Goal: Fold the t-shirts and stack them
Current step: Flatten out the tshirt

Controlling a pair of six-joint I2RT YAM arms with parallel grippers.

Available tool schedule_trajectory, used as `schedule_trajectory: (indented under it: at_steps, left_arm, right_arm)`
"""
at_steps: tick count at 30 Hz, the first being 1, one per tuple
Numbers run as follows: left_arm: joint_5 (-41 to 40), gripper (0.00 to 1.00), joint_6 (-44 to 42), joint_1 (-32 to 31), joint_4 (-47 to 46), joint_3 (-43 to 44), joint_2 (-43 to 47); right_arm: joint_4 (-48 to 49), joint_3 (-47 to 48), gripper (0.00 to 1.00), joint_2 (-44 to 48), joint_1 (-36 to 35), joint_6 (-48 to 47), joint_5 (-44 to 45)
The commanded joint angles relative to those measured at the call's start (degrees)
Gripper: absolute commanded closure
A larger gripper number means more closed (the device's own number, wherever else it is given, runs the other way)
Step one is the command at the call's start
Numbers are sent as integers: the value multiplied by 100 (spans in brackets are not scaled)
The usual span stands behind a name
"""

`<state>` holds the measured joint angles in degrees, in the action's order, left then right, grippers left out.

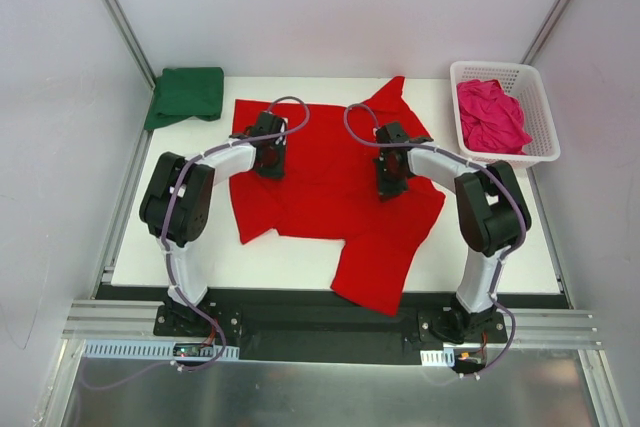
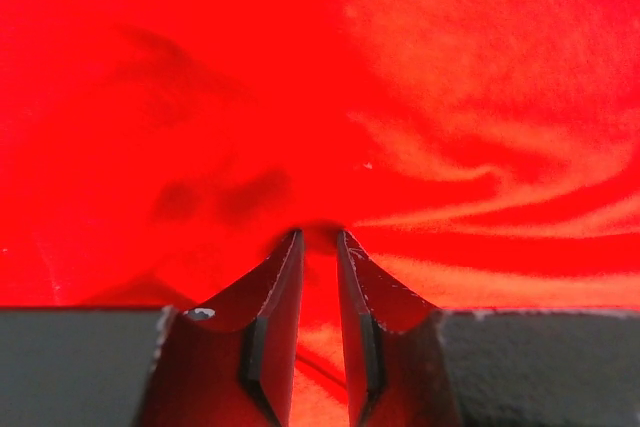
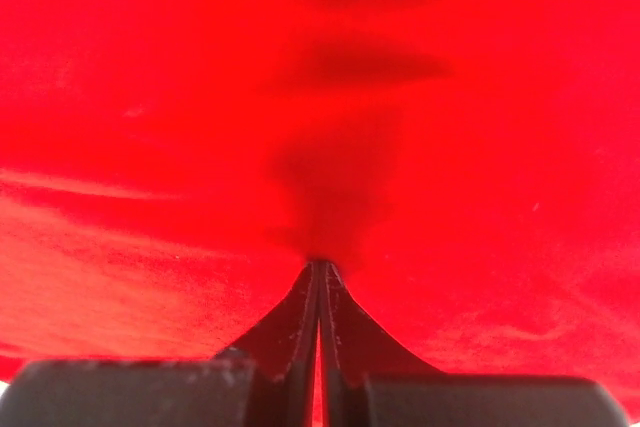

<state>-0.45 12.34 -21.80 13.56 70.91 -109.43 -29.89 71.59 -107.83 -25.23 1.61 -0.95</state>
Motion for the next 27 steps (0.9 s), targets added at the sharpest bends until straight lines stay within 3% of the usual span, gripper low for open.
schedule_trajectory:
  at_steps: [1, 27]
  left_arm:
    - [27, 80, -170, 264, 349, 230, -158]
    - [484, 78, -408, 475, 779, 1302, -685]
  right_arm:
    - [-368, 329, 99, -115, 194, -125, 8]
    - [-1054, 1761, 98, -1126, 818, -512, -151]
